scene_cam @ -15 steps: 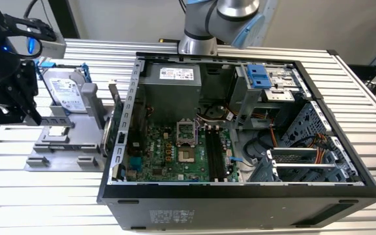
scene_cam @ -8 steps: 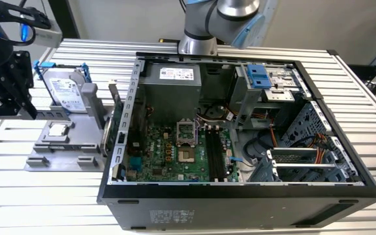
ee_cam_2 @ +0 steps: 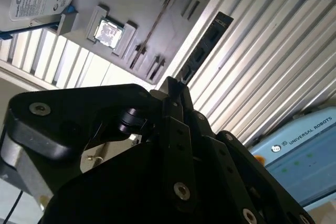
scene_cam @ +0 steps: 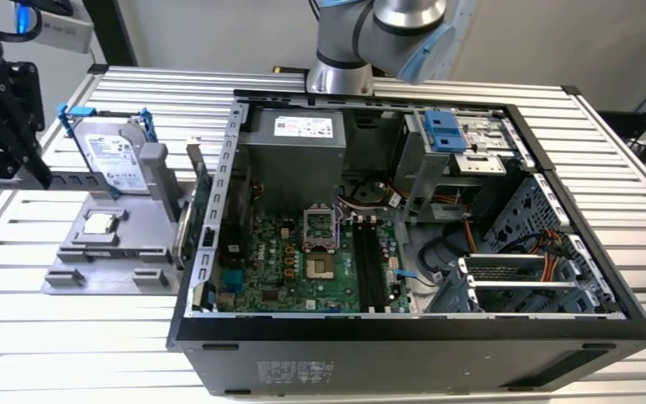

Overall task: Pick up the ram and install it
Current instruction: 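Pick up the ram and move it above insertion slot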

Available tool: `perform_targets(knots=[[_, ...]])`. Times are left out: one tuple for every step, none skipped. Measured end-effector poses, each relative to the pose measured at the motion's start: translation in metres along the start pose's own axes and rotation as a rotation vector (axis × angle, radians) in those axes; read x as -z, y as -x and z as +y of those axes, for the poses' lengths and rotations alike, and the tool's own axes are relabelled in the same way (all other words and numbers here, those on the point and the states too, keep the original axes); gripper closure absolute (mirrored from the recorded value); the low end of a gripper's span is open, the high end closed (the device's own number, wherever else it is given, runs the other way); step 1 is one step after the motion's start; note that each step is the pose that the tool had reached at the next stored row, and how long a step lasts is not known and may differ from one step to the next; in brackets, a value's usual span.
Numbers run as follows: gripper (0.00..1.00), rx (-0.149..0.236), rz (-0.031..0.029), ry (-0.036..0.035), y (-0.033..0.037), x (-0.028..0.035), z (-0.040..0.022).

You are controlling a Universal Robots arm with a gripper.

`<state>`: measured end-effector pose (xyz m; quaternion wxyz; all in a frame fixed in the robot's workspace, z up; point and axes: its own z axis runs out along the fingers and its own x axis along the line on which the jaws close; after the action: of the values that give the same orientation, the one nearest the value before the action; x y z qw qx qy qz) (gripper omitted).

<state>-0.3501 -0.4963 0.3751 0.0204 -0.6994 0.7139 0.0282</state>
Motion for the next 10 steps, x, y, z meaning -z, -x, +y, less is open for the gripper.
perform_targets(knots=[[1.00, 0.000, 0.0000, -0.0001, 0.0001, 0.0017, 0.0000], [1.00, 0.000, 0.0000, -0.0001, 0.0003, 0.0036, 0.0001], [1.00, 0.000, 0.0000, -0.0001, 0.0004, 0.0057, 0.0001], [1.00, 0.000, 0.0000, -0.0001, 0.0006, 0.0079, 0.0001], [1.00, 0.000, 0.0001, 0.0000, 0.0007, 0.0103, 0.0002], [1.00, 0.000, 0.0000, 0.0000, 0.0009, 0.0129, 0.0002], [1.00, 0.000, 0.0000, -0.0001, 0.0011, 0.0157, 0.0002], [1.00, 0.000, 0.0000, -0.0001, 0.0013, 0.0179, 0.0002], [1.00, 0.000, -0.0001, -0.0001, 0.0014, 0.0201, 0.0003], [1.00, 0.000, 0.0000, 0.0000, 0.0015, 0.0221, 0.0003]])
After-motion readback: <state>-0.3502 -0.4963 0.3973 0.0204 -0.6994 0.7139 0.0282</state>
